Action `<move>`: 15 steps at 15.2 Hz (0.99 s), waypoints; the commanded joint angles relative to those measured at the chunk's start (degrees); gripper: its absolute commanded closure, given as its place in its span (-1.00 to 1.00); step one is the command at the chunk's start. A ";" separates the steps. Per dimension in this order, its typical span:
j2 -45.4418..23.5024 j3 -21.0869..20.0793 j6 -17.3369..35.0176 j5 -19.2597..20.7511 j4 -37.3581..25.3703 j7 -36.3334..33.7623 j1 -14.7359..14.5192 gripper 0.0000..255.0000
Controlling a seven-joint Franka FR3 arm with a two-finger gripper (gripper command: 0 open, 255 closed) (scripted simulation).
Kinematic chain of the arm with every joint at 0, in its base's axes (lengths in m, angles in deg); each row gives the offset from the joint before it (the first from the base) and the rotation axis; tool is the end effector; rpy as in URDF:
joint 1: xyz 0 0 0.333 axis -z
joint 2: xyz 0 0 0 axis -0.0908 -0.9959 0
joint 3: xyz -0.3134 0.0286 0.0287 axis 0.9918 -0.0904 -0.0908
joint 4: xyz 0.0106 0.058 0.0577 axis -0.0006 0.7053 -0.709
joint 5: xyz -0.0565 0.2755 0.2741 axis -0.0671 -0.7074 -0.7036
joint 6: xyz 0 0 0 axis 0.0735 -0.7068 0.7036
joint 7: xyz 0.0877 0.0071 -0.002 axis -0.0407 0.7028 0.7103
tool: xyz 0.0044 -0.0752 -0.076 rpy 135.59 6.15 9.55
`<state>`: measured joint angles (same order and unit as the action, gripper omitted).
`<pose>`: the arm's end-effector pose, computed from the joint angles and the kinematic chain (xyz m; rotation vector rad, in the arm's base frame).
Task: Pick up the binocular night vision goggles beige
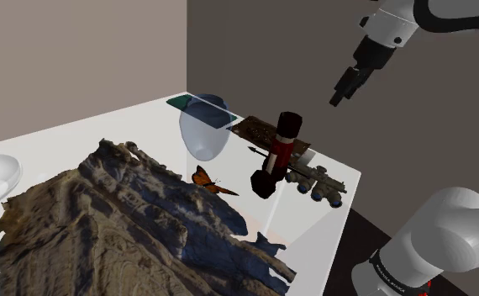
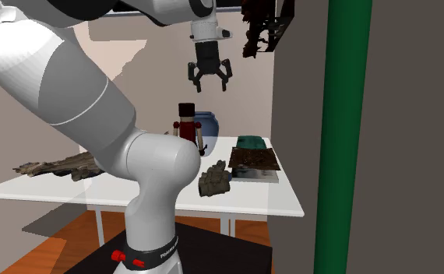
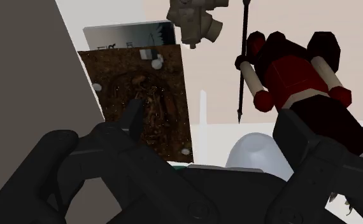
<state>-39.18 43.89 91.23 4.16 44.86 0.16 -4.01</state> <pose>0.3167 0.0049 0.6367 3.0891 0.1891 0.3141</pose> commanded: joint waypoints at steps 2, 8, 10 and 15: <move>0.09 0.21 0.99 0.07 1.78 0.30 0.00 -1.00; -0.23 1.51 7.18 0.62 11.83 2.13 0.13 -1.00; -0.70 1.96 9.37 0.87 14.95 2.74 0.22 -1.00; -2.84 3.14 15.28 1.65 22.20 4.29 0.61 -1.00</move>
<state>-41.52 46.82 104.84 5.65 65.23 4.16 -3.48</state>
